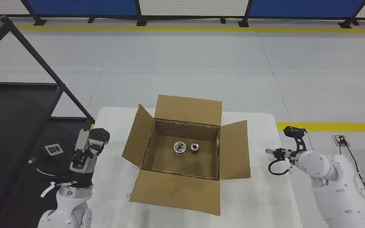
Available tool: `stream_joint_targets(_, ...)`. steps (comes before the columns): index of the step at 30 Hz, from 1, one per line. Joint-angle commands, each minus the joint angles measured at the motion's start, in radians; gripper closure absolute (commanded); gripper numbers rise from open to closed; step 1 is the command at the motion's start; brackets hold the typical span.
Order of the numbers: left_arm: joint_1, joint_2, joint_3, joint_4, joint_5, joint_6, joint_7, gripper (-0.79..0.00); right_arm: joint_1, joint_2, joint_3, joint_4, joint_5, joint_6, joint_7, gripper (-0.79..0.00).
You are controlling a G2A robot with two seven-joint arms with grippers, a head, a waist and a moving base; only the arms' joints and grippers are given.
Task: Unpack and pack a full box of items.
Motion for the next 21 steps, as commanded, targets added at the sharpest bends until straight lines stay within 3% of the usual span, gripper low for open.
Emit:
stream_joint_targets(1, 0.0, 0.0, 0.0, 0.0, 0.0, 0.0, 0.0, -0.785, -0.012, 0.003, 0.018, -0.045, 0.021, -0.012, -0.01, -0.785)
stream_joint_targets(4, 0.0, 0.0, 0.0, 0.0, 0.0, 0.0, 0.0, -0.785, -0.048, 0.009, 0.052, -0.181, 0.051, -0.028, -0.026, -0.785)
stream_joint_targets(8, 0.0, 0.0, 0.0, 0.0, 0.0, 0.0, 0.0, -0.785, -0.128, 0.014, 0.084, -0.476, 0.085, -0.031, -0.035, -0.785)
stream_joint_targets(13, 0.004, 0.0, 0.0, -0.003, -0.002, 0.003, 0.004, -0.785, -0.204, 0.014, 0.04, -0.817, 0.129, -0.065, -0.003, -0.785)
stream_joint_targets(17, 0.028, -0.001, -0.013, -0.012, -0.025, -0.01, 0.028, -0.785, -0.186, 0.013, -0.07, -0.905, 0.143, -0.115, 0.066, -0.785)
stream_joint_targets(21, 0.049, -0.001, -0.036, -0.008, -0.043, -0.026, 0.057, -0.785, -0.086, 0.0, -0.256, -0.828, 0.095, -0.113, 0.131, -0.785)
